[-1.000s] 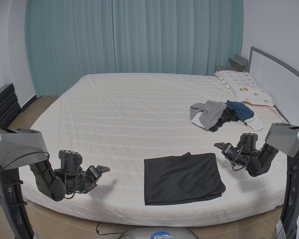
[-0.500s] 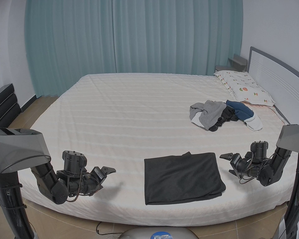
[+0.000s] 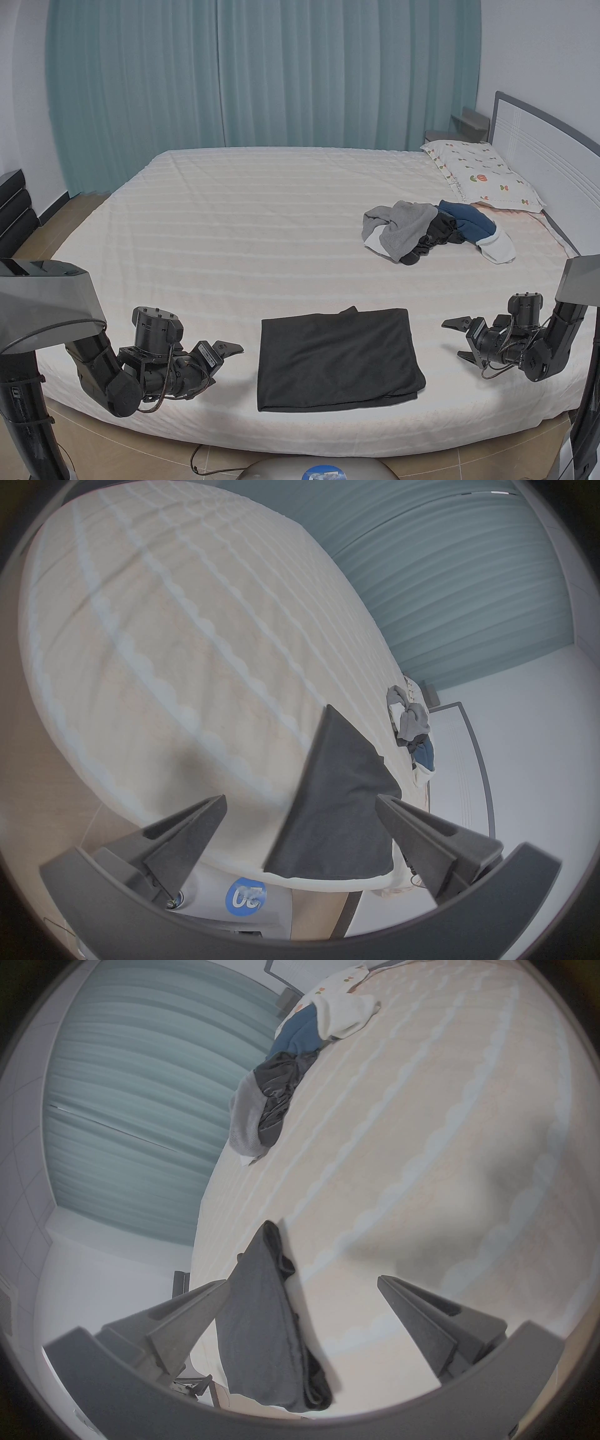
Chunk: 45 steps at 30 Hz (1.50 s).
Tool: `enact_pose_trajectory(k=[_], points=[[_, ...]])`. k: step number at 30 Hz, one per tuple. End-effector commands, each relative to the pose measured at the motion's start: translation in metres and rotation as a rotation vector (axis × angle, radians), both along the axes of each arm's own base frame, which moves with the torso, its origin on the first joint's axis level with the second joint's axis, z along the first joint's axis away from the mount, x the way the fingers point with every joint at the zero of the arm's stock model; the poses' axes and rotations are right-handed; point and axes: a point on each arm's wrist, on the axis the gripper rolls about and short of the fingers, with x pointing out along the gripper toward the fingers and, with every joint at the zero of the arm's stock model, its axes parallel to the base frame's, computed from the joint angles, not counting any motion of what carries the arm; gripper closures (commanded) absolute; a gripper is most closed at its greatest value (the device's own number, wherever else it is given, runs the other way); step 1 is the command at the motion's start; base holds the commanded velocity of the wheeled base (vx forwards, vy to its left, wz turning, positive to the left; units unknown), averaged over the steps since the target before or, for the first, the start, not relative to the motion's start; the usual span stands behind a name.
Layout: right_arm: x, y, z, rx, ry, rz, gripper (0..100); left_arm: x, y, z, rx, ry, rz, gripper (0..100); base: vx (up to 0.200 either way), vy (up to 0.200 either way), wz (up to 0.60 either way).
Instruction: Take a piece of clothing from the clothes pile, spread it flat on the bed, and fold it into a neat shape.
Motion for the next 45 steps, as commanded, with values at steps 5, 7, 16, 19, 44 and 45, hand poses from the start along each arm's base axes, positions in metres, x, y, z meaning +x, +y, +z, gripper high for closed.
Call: enact_pose_trajectory(k=[5, 7, 16, 19, 44, 45], points=[[-0.003, 0.0, -0.003, 0.035, 0.023, -0.018, 0, 0.003, -0.001, 0.002, 0.007, -0.018, 0.002, 0, 0.0, -0.16, 0.0], [-0.003, 0.002, -0.006, 0.037, 0.017, -0.017, 0, 0.007, -0.002, 0.002, 0.005, -0.025, 0.002, 0, 0.0, 0.0, 0.0], [-0.006, 0.004, -0.017, 0.025, -0.037, -0.012, 0, 0.029, -0.005, -0.006, 0.108, -0.121, -0.097, 0, 0.0, 0.0, 0.0], [-0.006, 0.004, -0.018, 0.023, -0.038, -0.011, 0, 0.031, 0.0, -0.021, 0.239, -0.153, -0.199, 0, 0.0, 0.0, 0.0], [-0.005, 0.008, -0.018, 0.023, -0.036, 0.0, 0, 0.037, 0.012, -0.054, 0.307, -0.237, -0.24, 0, 0.0, 0.0, 0.0], [-0.005, 0.008, -0.018, 0.023, -0.036, 0.0, 0, 0.037, 0.012, -0.054, 0.307, -0.237, -0.24, 0, 0.0, 0.0, 0.0]])
